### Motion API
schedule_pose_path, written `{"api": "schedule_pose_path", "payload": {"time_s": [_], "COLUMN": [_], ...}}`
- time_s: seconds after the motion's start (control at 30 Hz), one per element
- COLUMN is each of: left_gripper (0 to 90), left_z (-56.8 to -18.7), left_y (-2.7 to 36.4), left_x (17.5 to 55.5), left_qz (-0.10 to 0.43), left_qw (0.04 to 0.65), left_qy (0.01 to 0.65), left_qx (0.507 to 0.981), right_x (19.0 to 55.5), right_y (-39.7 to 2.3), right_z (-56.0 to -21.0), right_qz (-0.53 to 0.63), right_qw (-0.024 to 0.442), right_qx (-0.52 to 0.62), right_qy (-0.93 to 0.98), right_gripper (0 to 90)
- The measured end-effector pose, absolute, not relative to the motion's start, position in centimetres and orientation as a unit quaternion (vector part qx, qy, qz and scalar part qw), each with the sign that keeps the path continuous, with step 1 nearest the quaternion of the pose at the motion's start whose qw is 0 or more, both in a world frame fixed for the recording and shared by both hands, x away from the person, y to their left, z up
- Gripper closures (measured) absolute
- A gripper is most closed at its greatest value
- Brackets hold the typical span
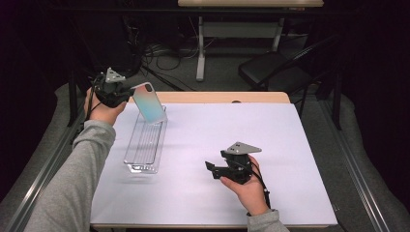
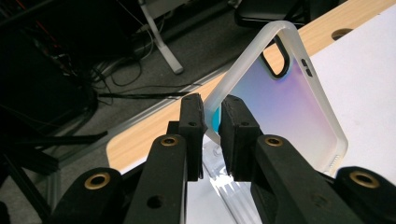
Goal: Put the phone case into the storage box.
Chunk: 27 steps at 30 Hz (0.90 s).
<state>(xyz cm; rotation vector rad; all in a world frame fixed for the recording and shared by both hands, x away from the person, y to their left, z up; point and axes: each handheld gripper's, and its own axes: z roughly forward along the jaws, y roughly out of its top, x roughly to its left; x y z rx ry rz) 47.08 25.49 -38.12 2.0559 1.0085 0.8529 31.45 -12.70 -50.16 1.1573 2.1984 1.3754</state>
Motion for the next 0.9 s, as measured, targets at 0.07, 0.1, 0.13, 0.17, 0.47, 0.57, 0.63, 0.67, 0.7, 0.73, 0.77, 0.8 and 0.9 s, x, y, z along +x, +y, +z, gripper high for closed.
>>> {"api": "schedule_pose_path", "payload": {"time_s": [0.07, 0.1, 0.13, 0.17, 0.47, 0.57, 0.63, 0.67, 0.7, 0.73, 0.77, 0.8, 0.9], "left_gripper": [79.9, 79.9, 79.9, 79.9, 79.9, 79.9, 79.9, 79.9, 79.9, 79.9, 79.9, 79.8, 79.9], "left_z": [-38.2, -38.2, -38.3, -38.3, -38.7, -38.8, -39.0, -39.1, -39.1, -39.2, -39.3, -39.4, -39.5], "left_y": [25.5, 25.5, 25.5, 25.5, 25.4, 25.4, 25.4, 25.4, 25.4, 25.4, 25.4, 25.4, 25.3], "left_x": [47.2, 47.3, 47.3, 47.4, 48.0, 48.1, 48.3, 48.4, 48.4, 48.5, 48.6, 48.7, 48.8], "left_qz": [0.335, 0.337, 0.342, 0.345, 0.37, 0.374, 0.374, 0.377, 0.379, 0.381, 0.382, 0.383, 0.386], "left_qw": [0.342, 0.339, 0.336, 0.335, 0.324, 0.321, 0.317, 0.315, 0.314, 0.313, 0.313, 0.314, 0.311], "left_qy": [0.384, 0.382, 0.379, 0.375, 0.357, 0.354, 0.352, 0.35, 0.349, 0.346, 0.345, 0.343, 0.339], "left_qx": [0.79, 0.791, 0.792, 0.793, 0.794, 0.795, 0.797, 0.798, 0.798, 0.798, 0.798, 0.799, 0.8], "right_x": [31.5, 31.5, 31.5, 31.5, 31.5, 31.5, 31.6, 31.6, 31.6, 31.6, 31.6, 31.6, 31.6], "right_y": [-12.8, -12.8, -12.8, -12.8, -12.9, -13.0, -13.0, -13.0, -13.1, -13.1, -13.1, -13.1, -13.1], "right_z": [-50.2, -50.2, -50.2, -50.2, -50.2, -50.2, -50.2, -50.2, -50.2, -50.2, -50.2, -50.2, -50.2], "right_qz": [0.479, 0.478, 0.478, 0.478, 0.48, 0.48, 0.478, 0.479, 0.479, 0.478, 0.479, 0.479, 0.479], "right_qw": [0.15, 0.15, 0.151, 0.151, 0.15, 0.151, 0.151, 0.151, 0.151, 0.151, 0.151, 0.152, 0.153], "right_qx": [0.404, 0.404, 0.404, 0.404, 0.408, 0.408, 0.409, 0.409, 0.41, 0.41, 0.41, 0.41, 0.41], "right_qy": [0.765, 0.765, 0.765, 0.765, 0.762, 0.762, 0.762, 0.762, 0.762, 0.762, 0.762, 0.761, 0.76], "right_gripper": [28.9, 28.9, 28.9, 28.9, 29.0, 29.0, 29.0, 29.1, 29.1, 29.1, 29.0, 29.1, 29.1]}}
